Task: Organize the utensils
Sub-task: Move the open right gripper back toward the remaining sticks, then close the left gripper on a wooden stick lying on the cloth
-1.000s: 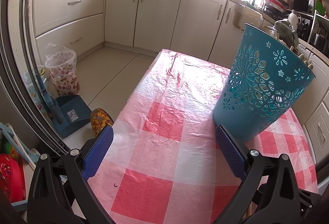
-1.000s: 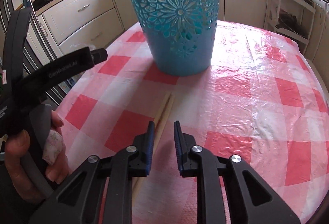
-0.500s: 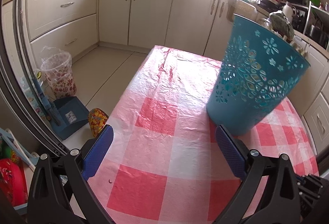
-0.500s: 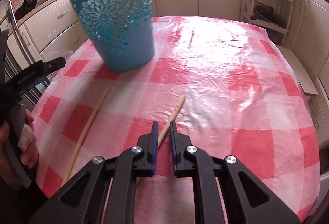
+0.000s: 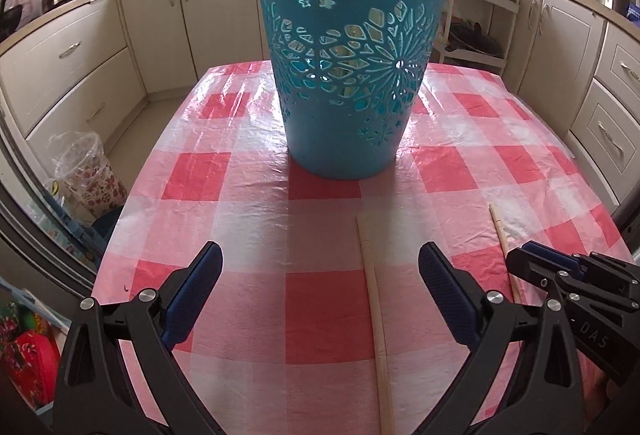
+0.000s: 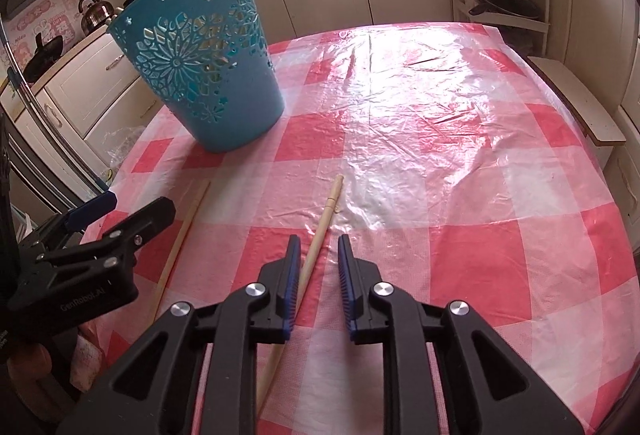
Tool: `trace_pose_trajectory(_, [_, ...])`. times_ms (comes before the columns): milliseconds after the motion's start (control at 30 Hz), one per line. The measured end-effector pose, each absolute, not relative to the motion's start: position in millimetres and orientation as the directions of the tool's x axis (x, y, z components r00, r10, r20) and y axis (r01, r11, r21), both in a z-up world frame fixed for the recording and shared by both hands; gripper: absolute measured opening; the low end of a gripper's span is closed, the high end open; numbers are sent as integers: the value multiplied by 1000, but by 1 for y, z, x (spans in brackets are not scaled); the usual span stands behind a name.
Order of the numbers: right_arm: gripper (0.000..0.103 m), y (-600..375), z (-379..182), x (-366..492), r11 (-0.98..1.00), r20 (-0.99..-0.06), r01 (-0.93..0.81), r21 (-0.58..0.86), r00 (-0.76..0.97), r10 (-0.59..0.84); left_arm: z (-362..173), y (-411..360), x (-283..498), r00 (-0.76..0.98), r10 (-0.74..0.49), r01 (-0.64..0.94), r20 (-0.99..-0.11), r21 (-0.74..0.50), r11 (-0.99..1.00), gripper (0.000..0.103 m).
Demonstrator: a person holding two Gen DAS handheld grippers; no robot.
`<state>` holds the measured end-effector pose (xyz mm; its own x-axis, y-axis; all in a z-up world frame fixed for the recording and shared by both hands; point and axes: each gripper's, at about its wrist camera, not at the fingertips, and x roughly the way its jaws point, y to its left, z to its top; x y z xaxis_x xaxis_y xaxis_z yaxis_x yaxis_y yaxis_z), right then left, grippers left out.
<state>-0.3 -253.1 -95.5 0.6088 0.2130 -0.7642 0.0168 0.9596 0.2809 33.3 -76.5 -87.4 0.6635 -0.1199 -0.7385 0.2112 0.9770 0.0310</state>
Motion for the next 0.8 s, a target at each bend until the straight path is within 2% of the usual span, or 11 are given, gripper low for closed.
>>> trace_pose_trajectory(133, [24,-255,-95,0,955,-761,22,296,610,222,-92,-84,35,649,-103,230,-754,65,971,92])
trace_pose_trajectory(233, [27,-256,-95,-1,953,-758,26,301,613,223,-98,-88,36,626,-108,246,-773,64,967,78])
trace_pose_trajectory(333, [29,-257,-95,-1,952,-755,32,305,617,221,-103,-91,39,601,-119,262,-791,54,964,60])
trace_pose_trajectory(400, [29,-257,-94,-1,953,-755,31,301,619,218,-106,-91,40,583,-134,276,-801,41,960,43])
trace_pose_trajectory(433, [29,-256,-94,0,954,-755,30,297,619,216,-106,-91,40,580,-155,286,-799,22,958,39])
trace_pose_trajectory(500, [29,-253,-95,1,958,-759,24,285,617,210,-106,-91,41,584,-158,291,-796,24,957,19])
trace_pose_trajectory(567, [29,-250,-95,2,963,-762,19,267,617,199,-107,-89,43,580,-172,298,-797,11,955,8])
trace_pose_trajectory(800, [29,-238,-95,4,974,-763,-23,226,617,191,-107,-70,52,588,-145,227,-796,-10,974,6])
